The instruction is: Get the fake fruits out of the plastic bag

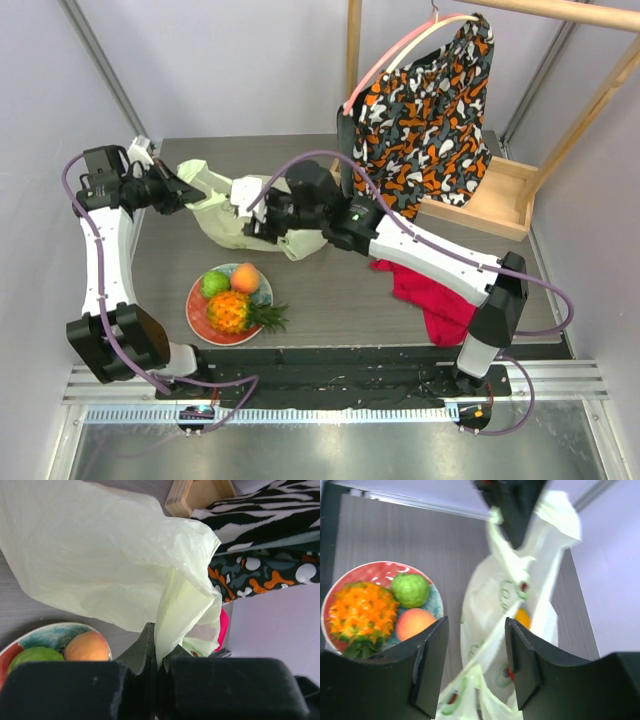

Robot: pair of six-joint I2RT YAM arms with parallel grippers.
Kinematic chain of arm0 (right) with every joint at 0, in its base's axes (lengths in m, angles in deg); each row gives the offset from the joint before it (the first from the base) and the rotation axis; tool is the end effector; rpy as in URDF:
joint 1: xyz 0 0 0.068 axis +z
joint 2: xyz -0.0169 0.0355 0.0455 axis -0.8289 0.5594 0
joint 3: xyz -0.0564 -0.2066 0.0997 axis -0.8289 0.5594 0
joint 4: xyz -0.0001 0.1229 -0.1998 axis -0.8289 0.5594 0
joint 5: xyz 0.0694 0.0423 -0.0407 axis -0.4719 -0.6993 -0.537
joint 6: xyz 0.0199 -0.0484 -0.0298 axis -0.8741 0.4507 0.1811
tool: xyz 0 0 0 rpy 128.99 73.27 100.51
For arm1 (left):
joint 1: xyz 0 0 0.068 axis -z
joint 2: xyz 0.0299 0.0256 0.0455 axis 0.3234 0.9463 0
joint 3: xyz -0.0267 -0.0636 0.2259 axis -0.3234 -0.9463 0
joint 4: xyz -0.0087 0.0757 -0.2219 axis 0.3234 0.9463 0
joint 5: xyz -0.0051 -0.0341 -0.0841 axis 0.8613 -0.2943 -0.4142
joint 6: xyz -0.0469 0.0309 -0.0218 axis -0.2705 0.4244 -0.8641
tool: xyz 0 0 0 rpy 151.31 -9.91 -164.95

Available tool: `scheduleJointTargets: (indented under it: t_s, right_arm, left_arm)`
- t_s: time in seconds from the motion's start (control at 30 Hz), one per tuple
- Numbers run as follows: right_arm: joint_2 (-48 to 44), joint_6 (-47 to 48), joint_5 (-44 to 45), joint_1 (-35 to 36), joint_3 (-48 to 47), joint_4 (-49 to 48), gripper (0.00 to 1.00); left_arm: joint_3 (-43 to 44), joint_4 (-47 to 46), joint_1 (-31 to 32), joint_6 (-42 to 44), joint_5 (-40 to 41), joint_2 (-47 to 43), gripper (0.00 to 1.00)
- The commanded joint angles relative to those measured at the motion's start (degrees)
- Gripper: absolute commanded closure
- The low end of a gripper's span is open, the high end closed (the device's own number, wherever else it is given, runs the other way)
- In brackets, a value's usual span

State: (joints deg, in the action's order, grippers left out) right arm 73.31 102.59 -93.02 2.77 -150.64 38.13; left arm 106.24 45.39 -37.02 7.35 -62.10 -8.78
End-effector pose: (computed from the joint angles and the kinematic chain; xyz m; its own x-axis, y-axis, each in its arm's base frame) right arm 0.1898 0.3358 0.3551 0.3762 -0.3794 -0.8453 -0.8929 0.0950 -0.4401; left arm 0.2673 0.0551 0.3253 -0.7048 -0.5881 -0.3967 -0.1017 0.6372 -0.7640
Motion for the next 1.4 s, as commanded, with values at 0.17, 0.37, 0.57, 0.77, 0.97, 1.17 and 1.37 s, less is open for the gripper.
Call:
scheduleJointTargets:
  t_s: [0.17,0.37,0.57,0.77,0.97,1.17,1.37]
  right_arm:
    - [5.96,-5.02,1.62,-6.20,3.49,-0.89,0.44]
    - [8.95,-2.57,19.07,-7.17,8.91,-6.05,0.41]
    - [6.59,-1.42,27.37,-12.26,13.24,-10.99,0.38]
    - [0.18,-0.45,26.68,-14.03,18.42,-11.52,0.34]
    - [-8.00,-8.62,13.77,-13.68,19.75,-6.43,0.26]
    - [-10.21,-13.46,10.32,-12.88,20.80,-4.93,0.20]
    - [-10.29,-18.03,12.43,-14.37,22.12,-4.84,0.16]
  left_arm:
    - [-1.43,11.41,-0.22,10.17,-3.67,-8.83,1.00]
    - [4.98,29.61,-0.22,25.71,0.71,-7.62,1.00]
    - [15.17,43.68,-0.30,35.58,13.87,-1.03,1.00]
    - [17.82,45.36,-0.22,42.44,24.71,-0.67,1.00]
    - [30.63,49.06,-0.22,46.04,21.66,-0.39,0.35]
    - [48.31,43.10,1.53,42.47,-3.37,-1.19,0.11]
    - [44.37,27.79,26.61,34.00,-3.70,1.52,0.23]
